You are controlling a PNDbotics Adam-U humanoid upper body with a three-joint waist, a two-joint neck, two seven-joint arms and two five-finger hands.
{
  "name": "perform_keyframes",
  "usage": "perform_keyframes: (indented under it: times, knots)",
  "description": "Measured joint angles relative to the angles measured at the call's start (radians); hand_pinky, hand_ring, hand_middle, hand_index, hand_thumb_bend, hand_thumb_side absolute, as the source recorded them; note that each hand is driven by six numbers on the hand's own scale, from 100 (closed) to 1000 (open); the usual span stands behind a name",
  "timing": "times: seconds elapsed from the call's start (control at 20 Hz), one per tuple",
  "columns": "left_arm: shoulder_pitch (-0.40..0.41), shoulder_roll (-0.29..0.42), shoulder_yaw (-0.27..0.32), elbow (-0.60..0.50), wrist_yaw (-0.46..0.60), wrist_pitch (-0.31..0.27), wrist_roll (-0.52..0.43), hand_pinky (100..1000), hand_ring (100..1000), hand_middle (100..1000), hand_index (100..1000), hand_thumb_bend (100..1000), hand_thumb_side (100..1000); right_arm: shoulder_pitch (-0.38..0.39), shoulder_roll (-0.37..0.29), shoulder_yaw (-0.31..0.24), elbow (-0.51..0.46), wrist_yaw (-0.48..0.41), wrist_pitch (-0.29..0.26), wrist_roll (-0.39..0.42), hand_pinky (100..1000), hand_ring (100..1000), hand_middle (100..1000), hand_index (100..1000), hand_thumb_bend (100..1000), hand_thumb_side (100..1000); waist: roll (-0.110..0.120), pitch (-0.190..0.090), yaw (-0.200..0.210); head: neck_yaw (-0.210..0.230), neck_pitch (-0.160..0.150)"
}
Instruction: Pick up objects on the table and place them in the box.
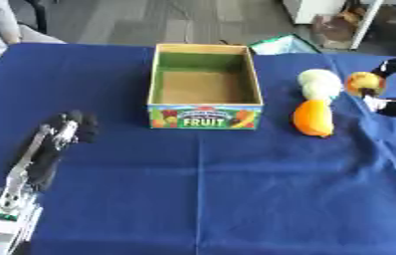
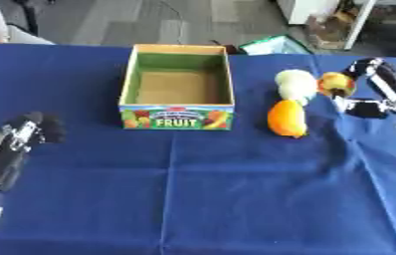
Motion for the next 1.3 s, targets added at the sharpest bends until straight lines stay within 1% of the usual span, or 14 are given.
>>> perform_keyframes:
  times: [0.4, 0.65, 0.9, 1.3]
  knots:
    - [-0.009, 0.0, -0.008, 0.0, 0.004, 0.0, -0.009, 661, 648, 606, 685, 100, 711, -0.033, 0.057, -0.007, -0.095, -0.167, 0.011, 0.15, 762, 532, 486, 452, 100, 137, 0.0, -0.001, 0.028, -0.014, 0.0]
    - [-0.023, 0.0, -0.018, 0.0, 0.008, 0.001, -0.019, 663, 649, 607, 685, 100, 709, -0.046, 0.101, -0.006, -0.148, -0.241, 0.014, 0.227, 764, 532, 489, 456, 100, 137, -0.005, -0.001, 0.058, -0.026, 0.0]
    - [-0.038, 0.0, -0.027, 0.0, 0.013, 0.003, -0.032, 664, 650, 607, 685, 100, 710, -0.052, 0.147, -0.006, -0.175, -0.263, 0.028, 0.274, 767, 532, 491, 459, 100, 141, -0.006, 0.002, 0.091, -0.04, 0.0]
    - [-0.057, 0.0, -0.037, 0.0, 0.021, 0.004, -0.047, 666, 652, 609, 687, 100, 714, -0.049, 0.226, -0.006, -0.197, -0.262, 0.043, 0.32, 775, 532, 493, 469, 100, 155, -0.006, 0.015, 0.128, -0.074, 0.0]
